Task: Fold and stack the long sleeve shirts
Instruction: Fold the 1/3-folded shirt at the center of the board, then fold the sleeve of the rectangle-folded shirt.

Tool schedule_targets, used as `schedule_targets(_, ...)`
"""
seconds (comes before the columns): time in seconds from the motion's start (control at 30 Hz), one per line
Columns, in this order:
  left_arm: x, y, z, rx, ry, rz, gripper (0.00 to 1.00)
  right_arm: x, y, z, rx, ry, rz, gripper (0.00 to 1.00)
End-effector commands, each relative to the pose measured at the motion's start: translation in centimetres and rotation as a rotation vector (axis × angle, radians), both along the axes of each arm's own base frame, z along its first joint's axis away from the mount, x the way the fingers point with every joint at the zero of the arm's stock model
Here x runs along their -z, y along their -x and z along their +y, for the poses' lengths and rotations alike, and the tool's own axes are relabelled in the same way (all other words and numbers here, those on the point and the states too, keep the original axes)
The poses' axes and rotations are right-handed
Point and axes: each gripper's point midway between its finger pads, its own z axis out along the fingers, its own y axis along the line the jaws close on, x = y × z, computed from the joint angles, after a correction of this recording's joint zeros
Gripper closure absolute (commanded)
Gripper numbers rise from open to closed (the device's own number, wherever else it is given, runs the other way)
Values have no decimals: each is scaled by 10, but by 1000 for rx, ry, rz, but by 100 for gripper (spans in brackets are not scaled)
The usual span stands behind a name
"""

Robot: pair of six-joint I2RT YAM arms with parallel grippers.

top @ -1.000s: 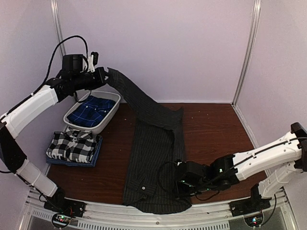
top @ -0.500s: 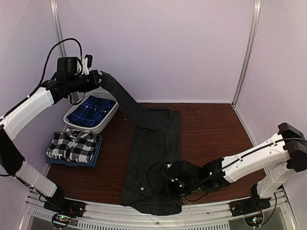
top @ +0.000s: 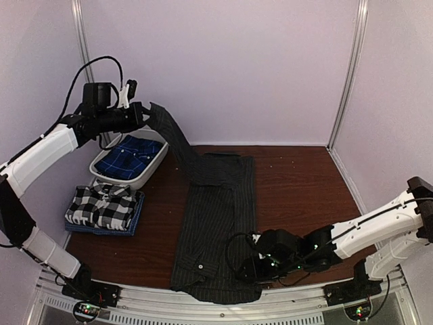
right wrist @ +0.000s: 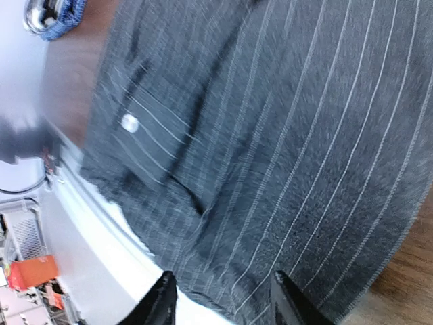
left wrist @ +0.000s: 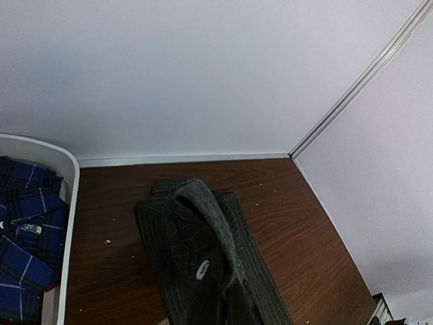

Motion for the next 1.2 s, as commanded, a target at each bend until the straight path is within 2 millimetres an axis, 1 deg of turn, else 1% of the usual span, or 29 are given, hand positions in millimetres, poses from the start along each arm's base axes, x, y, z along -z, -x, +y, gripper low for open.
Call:
schedule_targets(0.0,17,0,-12,82,-3,14,100,-44,-37,1,46,-77,-108,49)
schedule_targets(0.1,22,2,-13,90,-6,24,100,-66,-79,-5,88,-112,-169,49)
schedule_targets(0.17,25,4,-14,100,-4,33,100,-80,-113,-7,114,-129,-216,50)
schedule_targets(0.2,27,5,-15,105,-3,37,100,-90,-134,-6,131,-138,-244,52)
schedule_targets(0.27,27,9,-14,103,1,41,100,-99,-171,-7,150,-140,-282,58)
schedule_targets(0.3,27,11,-14,104,2,41,100,-105,-193,-10,172,-146,-309,60)
schedule_targets(0.4,28,19,-10,93,-4,53,100,-115,-245,-13,197,-162,-365,68)
schedule_targets(0.5,31,29,-7,89,-2,67,100,-115,-297,-18,226,-157,-406,75)
schedule_targets(0.57,31,36,-4,79,1,78,100,-110,-328,-20,237,-162,-416,78)
schedule_targets(0.67,27,51,0,67,0,79,100,-95,-369,-17,238,-162,-409,82)
schedule_targets(0.77,23,70,3,64,4,73,100,-81,-404,-14,237,-155,-414,83)
schedule_targets(0.83,30,81,1,75,-4,95,100,-69,-423,-15,246,-146,-410,83)
schedule_targets(0.9,38,91,-1,79,-13,119,100,-55,-440,-14,245,-146,-396,84)
schedule_targets(1.0,48,105,-1,72,-15,146,100,-34,-459,-12,244,-135,-377,85)
schedule_targets(1.07,55,113,-2,74,-9,163,100,-23,-468,-11,241,-123,-373,85)
schedule_targets(1.1,59,116,-3,77,-10,172,100,-22,-473,-8,238,-125,-376,84)
schedule_targets(1.17,64,118,-6,83,-14,184,100,-13,-478,-8,241,-120,-368,85)
